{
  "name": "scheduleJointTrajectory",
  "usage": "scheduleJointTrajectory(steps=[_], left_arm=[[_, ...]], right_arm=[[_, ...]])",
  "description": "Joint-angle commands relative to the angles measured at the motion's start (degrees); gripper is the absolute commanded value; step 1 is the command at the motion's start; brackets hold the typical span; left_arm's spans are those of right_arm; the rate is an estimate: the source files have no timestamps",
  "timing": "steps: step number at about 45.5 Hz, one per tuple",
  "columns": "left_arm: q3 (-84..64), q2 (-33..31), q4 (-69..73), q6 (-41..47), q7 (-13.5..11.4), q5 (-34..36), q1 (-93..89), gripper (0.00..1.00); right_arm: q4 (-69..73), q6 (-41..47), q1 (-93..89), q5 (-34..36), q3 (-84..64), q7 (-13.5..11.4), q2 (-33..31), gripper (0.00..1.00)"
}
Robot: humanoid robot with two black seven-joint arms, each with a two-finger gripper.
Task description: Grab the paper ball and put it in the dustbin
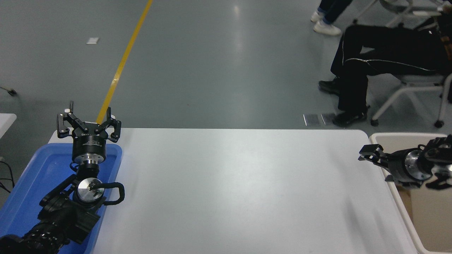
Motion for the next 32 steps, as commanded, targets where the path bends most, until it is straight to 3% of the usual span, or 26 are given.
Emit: scheduleJointTrajectory(steps=[1, 18, 32], left_arm=[[0.00, 0.00, 0.00, 0.00, 0.00, 0.06, 0.00, 0.99], [0.00, 0.00, 0.00, 0.00, 0.00, 0.06, 0.00, 0.99], [0.00, 0.00, 0.00, 0.00, 0.00, 0.06, 0.00, 0.99]], right_arm=[[17.31, 11.37, 25.57, -0.99, -13.62, 0.07, -2.21, 1.00], [17.31, 35.89, 41.23, 3.05, -13.72, -0.02, 2.97, 1.00], [17.31, 36.08, 44.83, 5.87, -13.72, -0.28, 3.41, 1.00]])
